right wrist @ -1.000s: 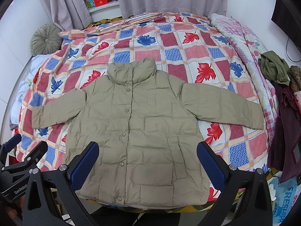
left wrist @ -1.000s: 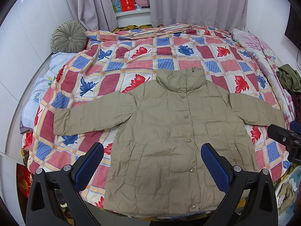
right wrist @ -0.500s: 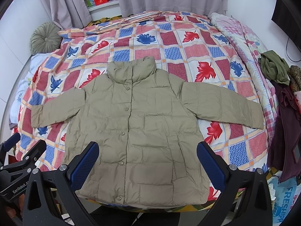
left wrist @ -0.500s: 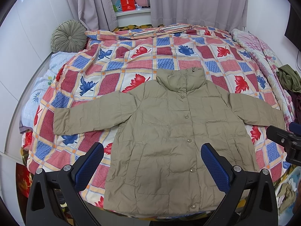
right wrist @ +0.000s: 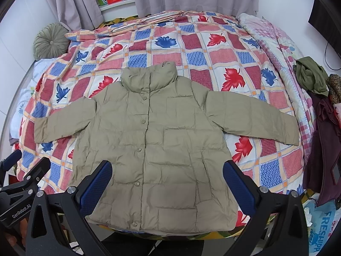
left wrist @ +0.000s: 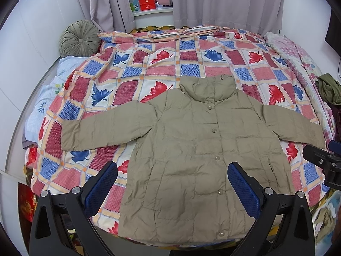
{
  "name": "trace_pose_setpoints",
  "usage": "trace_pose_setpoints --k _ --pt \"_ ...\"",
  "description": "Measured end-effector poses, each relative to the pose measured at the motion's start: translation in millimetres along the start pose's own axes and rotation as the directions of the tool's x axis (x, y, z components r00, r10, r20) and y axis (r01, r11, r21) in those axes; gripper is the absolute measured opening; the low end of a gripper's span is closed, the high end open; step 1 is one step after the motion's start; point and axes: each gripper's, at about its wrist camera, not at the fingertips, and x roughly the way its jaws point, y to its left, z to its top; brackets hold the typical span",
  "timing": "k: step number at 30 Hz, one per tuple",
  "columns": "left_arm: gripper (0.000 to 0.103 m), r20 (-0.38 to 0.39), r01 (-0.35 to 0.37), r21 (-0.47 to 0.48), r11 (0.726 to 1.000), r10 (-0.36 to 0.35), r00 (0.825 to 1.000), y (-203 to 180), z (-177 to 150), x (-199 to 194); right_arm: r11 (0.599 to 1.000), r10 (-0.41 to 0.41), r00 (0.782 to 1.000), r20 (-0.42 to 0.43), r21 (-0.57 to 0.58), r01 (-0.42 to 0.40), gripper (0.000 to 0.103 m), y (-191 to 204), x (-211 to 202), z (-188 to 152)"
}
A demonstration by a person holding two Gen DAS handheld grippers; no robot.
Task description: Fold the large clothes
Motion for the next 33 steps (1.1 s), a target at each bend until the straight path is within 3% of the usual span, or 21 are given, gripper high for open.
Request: trace_pose_setpoints --k 11,16,21,24,29,33 --pt "0.103 -0.045 0.047 -0.007 0.999 -0.047 0.998 12 -9 28 1.000 -0.005 0.999 -0.040 -0.002 0.005 0.103 -2 9 -10" --pt "0.103 -0.086 0.097 -0.071 0.993 -0.103 0.991 34 -17 63 0.999 0.033 0.996 -0.079 -0.002 -0.034 0.103 6 31 -14" --pt "0.103 -0.104 0.141 -0.184 0.973 -0.162 0.981 79 -30 119 0.999 0.019 0.988 -0.153 -0.036 -0.025 0.103 28 65 -20" --pt "0.103 -0.102 0.164 -0.313 0.935 -0.205 0.973 123 -37 158 0.998 0.019 0.980 -0.200 -0.048 -0.029 0.103 48 90 -22" --pt "0.103 -0.060 0.165 -0.544 0.823 -0.234 0.970 211 -53 227 0.996 0.066 0.965 -0.253 -0.043 -0.079 0.103 79 135 -27" --pt "0.103 -0.014 0.173 -0.667 0.725 -0.244 0.970 271 -62 277 0.991 0.085 0.954 -0.289 -0.071 -0.110 0.103 107 169 -31"
